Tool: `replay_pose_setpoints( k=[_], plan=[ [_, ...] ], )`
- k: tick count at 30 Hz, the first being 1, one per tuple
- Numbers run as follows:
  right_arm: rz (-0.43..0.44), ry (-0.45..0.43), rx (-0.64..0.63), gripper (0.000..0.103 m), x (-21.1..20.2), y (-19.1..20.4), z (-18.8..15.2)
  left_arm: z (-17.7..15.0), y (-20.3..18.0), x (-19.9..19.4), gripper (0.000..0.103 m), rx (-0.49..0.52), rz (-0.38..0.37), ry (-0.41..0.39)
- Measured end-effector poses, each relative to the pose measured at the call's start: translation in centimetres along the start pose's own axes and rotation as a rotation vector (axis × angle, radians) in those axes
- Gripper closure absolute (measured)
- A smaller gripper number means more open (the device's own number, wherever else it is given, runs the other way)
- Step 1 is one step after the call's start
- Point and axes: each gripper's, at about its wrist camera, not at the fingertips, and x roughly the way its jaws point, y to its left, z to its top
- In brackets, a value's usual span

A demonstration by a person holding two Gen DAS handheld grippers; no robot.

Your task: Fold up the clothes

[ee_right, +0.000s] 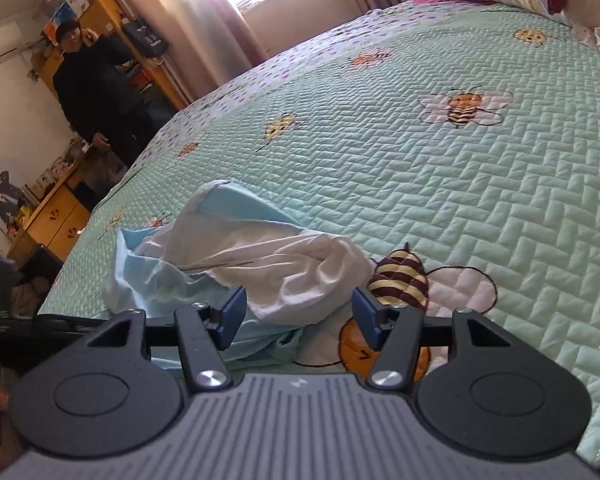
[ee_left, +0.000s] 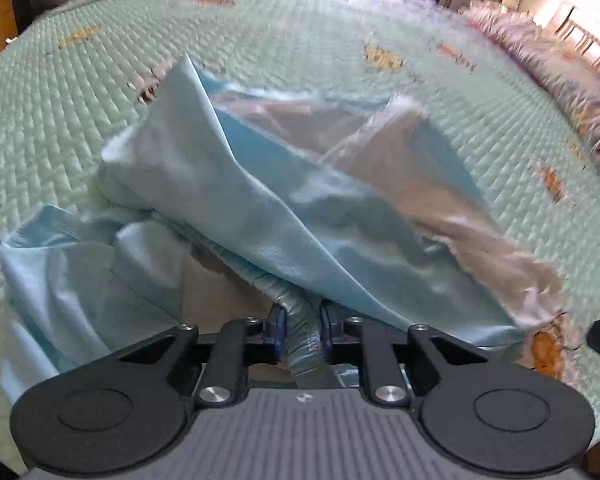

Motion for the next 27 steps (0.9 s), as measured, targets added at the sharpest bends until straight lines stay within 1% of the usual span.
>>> replay_pose_setpoints(
  k=[3,5,11,14,16,20,23,27],
  plan=[
    [-0.007,-0.008,0.024,0.043,-0.1,-0.5,0.0,0.3,1.0,-2.5,0.087,-0.038,-0.046,-0.056],
    [-0.009,-0.010,0.033,0.043,0.0,-0.7,0.0,0.7,1.6,-4.5,0.087,-0.053,-0.060,-0.107],
    [0.006,-0.010,0.014,0.043,0.1,-0.1,-0.1,1.1,3.9,-11.1,0.087,-0.084,-0.063,-0.259],
    [0.013,0.000,0.002,0.043,0.3,0.5,-0.2,0.7,5.5,-13.4,0.087,-0.109,-0.039,-0.301],
    [0.014,0.011,-0.018,0.043,1.0,1.3,0.1,0.2,6.8,-14.0,0.087,-0.131,-0.009,-0.301],
    [0.011,0.034,-0.071,0.041,2.8,3.0,0.8,-0.7,9.5,-13.0,0.087,-0.176,0.052,-0.244],
    [0.009,0.052,-0.110,0.037,4.2,4.3,1.4,-1.5,10.6,-11.6,0.087,-0.184,0.058,-0.188],
    [0.006,0.072,-0.163,0.033,6.1,6.2,2.3,-2.3,10.1,-10.1,0.086,-0.147,0.061,-0.144]
  ],
)
